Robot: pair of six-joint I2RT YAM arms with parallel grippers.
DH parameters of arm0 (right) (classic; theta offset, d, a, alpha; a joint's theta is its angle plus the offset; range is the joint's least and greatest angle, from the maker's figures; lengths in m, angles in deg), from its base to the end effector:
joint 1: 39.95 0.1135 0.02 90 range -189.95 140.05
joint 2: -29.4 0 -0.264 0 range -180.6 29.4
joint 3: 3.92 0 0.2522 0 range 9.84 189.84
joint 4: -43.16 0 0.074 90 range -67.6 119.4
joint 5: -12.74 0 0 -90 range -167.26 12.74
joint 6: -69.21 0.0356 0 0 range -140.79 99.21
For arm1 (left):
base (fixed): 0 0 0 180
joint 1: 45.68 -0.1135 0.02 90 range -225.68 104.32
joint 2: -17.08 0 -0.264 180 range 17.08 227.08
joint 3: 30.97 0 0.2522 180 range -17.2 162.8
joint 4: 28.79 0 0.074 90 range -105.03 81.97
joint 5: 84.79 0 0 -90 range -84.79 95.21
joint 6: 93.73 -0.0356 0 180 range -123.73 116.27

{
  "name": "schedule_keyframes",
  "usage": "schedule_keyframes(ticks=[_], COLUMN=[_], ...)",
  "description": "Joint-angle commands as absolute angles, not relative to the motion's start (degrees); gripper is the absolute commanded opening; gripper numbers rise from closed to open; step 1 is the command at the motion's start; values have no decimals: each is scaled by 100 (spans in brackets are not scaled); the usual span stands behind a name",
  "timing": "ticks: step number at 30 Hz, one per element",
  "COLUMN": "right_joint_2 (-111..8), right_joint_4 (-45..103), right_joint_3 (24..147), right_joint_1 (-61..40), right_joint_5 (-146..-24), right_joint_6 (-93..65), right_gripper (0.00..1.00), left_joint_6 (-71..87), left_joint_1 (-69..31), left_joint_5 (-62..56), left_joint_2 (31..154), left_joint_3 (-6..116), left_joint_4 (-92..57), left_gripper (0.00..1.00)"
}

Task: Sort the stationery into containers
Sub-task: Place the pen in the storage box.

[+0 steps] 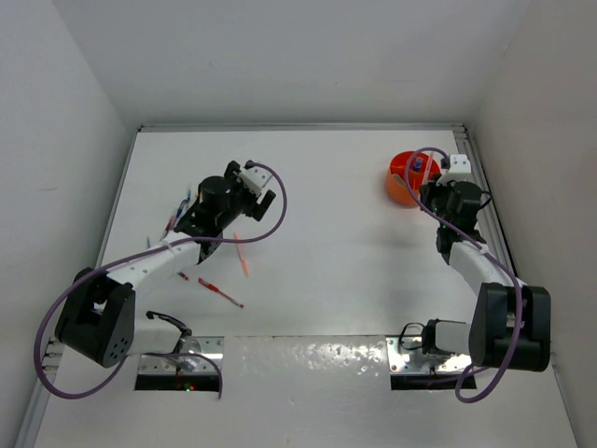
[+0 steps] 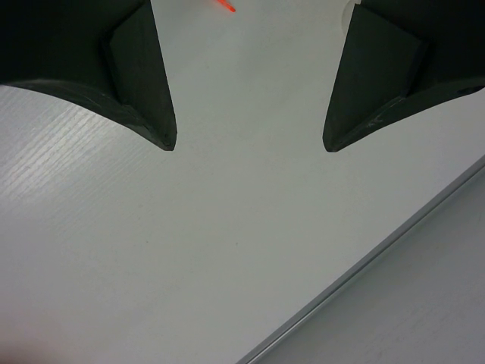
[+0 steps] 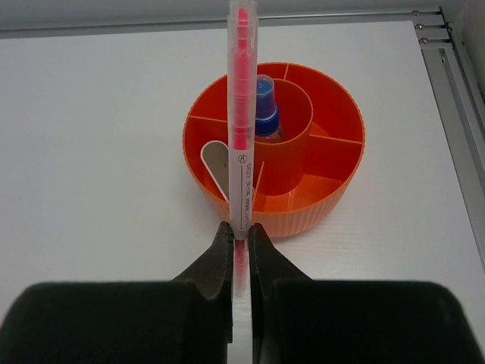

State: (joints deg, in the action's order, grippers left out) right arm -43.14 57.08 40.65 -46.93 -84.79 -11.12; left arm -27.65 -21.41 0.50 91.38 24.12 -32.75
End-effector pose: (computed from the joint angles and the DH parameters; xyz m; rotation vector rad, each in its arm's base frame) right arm 0.2681 -0.0281 0.2205 0.1705 1.8085 0.1526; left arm 0.2653 -0.1228 0.2559 0.8021 1.6524 -0.0798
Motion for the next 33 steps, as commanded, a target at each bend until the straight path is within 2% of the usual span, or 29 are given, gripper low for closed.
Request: schedule_keyframes(ticks=[1, 10, 18, 25, 29, 33], right_joint_2=[-4171, -4101, -3969, -3977, -4048, -4599], right_joint_4=[5805, 5752, 5401, 5488, 6224, 8951], right_joint_3=[4121, 4121, 4280, 4253, 4034, 3682], right_joint_1=[-4698, -4706, -4926, -4979, -4979, -4979], right_joint_5=[-8491, -8438, -7858, -8182, -8438, -8719], right_joint_6=[-1042, -1095, -1244, -1209, -1130, -639], right_gripper=[0, 0, 0, 0, 0, 0], left_joint_6=[-2702, -2720, -2738, -2720, -2676, -2685], left_joint_1=[-2151, -2151, -2151, -2151, -2151, -2142], left_joint_5=[-33, -42, -33, -24, 11, 11], left_joint_2=[9134, 9161, 9152, 9143, 9126, 9152], left_joint_3=[2578, 2569, 2551, 2498, 2498, 2560], left_joint_4=[-3489, -3542, -3534, -3604, -3604, -3569], left_gripper=[76, 76, 76, 76, 76, 76])
